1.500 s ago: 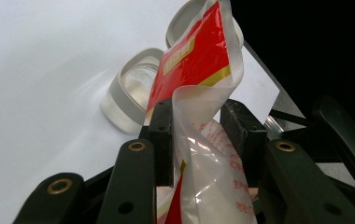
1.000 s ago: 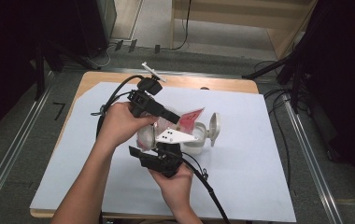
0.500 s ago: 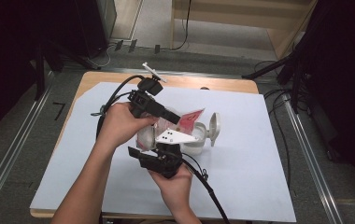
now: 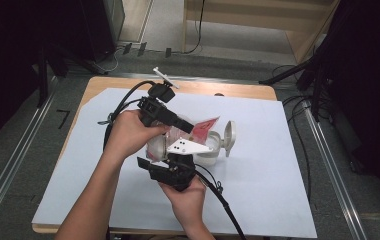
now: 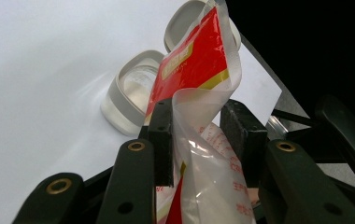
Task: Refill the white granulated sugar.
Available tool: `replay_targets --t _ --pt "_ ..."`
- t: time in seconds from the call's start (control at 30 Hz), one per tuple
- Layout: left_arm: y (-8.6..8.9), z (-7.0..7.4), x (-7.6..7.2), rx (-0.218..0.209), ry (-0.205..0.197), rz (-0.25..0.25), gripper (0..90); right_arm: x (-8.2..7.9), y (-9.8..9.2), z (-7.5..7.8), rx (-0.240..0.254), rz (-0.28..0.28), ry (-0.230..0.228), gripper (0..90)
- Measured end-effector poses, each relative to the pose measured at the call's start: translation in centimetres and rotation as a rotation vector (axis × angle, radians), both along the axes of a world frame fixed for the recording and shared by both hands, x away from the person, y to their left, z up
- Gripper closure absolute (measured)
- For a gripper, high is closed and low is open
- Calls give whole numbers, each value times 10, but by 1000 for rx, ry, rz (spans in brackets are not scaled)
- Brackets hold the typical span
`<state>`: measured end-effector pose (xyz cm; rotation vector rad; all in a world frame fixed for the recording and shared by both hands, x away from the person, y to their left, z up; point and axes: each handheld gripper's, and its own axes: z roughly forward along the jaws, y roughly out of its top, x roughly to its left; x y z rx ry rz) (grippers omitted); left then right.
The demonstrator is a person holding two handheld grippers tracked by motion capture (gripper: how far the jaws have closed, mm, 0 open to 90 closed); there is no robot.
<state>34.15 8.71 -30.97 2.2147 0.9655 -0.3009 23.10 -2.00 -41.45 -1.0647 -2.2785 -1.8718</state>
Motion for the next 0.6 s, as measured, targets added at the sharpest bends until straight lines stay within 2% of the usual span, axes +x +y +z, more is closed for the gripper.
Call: replay_targets --t 0.6 --pt "-2 -1 0 0 -2 3 669 0 -2 -1 -4 0 -2 638"
